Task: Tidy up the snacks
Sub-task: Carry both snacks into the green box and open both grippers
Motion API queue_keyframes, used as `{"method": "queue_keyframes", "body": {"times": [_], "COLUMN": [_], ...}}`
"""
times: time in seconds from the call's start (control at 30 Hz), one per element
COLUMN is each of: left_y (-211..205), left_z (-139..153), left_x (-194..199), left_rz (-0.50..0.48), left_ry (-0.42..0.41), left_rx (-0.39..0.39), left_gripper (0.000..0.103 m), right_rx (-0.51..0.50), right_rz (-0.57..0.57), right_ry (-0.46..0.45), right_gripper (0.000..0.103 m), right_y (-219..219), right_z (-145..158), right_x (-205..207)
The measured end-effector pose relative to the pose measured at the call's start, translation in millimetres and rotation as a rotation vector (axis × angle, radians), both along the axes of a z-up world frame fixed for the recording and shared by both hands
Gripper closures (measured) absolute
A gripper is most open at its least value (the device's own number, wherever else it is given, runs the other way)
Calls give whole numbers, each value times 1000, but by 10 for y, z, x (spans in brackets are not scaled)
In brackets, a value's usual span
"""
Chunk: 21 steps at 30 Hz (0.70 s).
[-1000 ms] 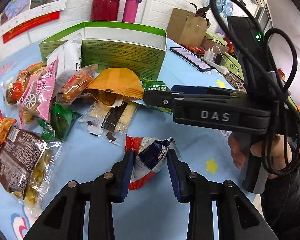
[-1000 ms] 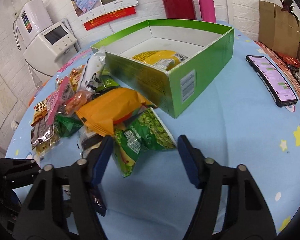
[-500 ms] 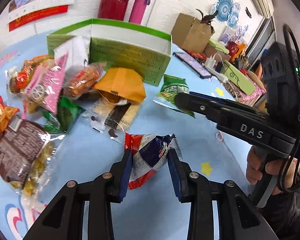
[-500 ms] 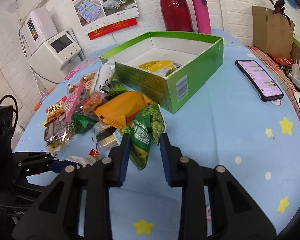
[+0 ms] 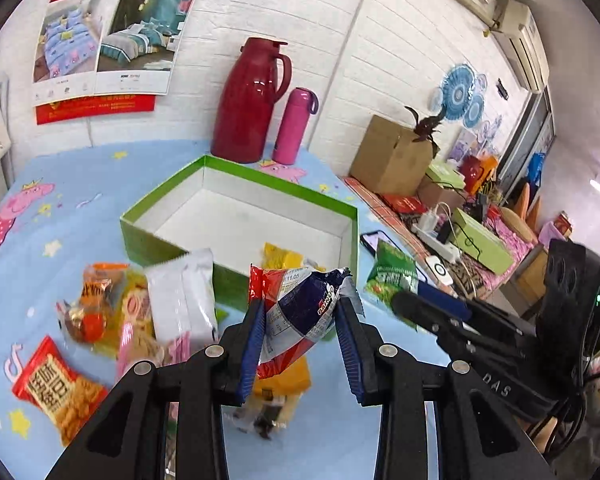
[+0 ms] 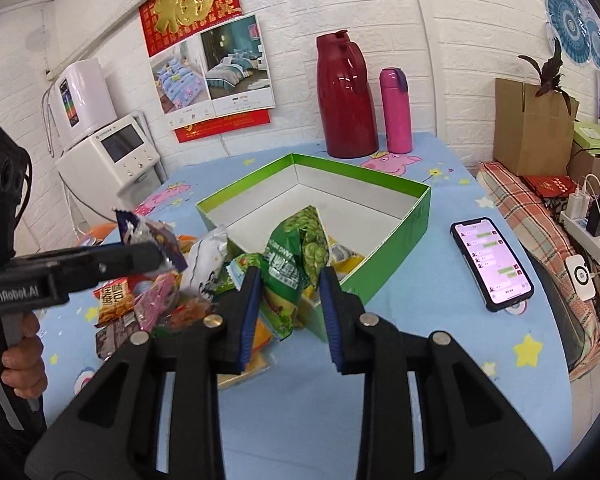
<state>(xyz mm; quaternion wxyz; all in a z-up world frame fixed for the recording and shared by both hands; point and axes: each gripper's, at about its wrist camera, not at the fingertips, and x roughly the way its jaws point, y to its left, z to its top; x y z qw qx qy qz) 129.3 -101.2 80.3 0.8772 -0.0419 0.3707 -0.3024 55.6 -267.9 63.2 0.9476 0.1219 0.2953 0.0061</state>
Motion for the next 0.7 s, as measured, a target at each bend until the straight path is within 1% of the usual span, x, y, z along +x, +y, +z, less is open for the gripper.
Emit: {"method": "queue_keyframes", "body": {"times": [0.13, 0.2, 0.3, 0.4, 0.47, 0.5, 0.53, 0.57, 0.6, 0.63, 0.67, 0.7], "left_y": [-116, -241, -355, -432, -447, -453, -463, -450, -430, -396, -354, -317], "left_z": [34, -36, -155, -288, -345, -378, -398, -415, -433, -442, -434, -430], "left_x": [428, 648, 880, 1030, 1095, 1124, 1158, 1162, 1161, 1145, 1122, 1096], "left_rz": [26, 36, 42, 46, 46, 50, 50, 47, 49, 70, 99, 118], "left_ry": [6, 16, 41, 71, 87, 90, 94, 98, 101, 94, 76, 60], "left_rx": [-3, 15, 48, 71, 71, 70, 70, 66, 56, 51, 43, 39], "left_gripper": [67, 67, 67, 67, 67, 65, 61, 45, 23, 16, 12, 11], "right_rx": [1, 2, 2, -5, -22, -33, -46, -59, -71, -81, -89, -91], "right_rz": [-16, -20, -23, -18, -12, -6, -2, -7, -16, -28, -37, -44], "right_ry": [29, 47, 67, 69, 67, 66, 66, 62, 54, 42, 38, 43], "right_gripper": [71, 71, 71, 71, 71, 71, 64, 56, 41, 34, 34, 34], "right_y": [-128, -171, -212, -218, -206, -198, -183, -176, -175, -182, -187, -198], "right_z": [-125, -206, -307, -360, -378, -388, -390, -394, -394, -391, -391, -393], "right_x": [288, 415, 552, 656, 715, 744, 768, 769, 758, 744, 732, 725]}}
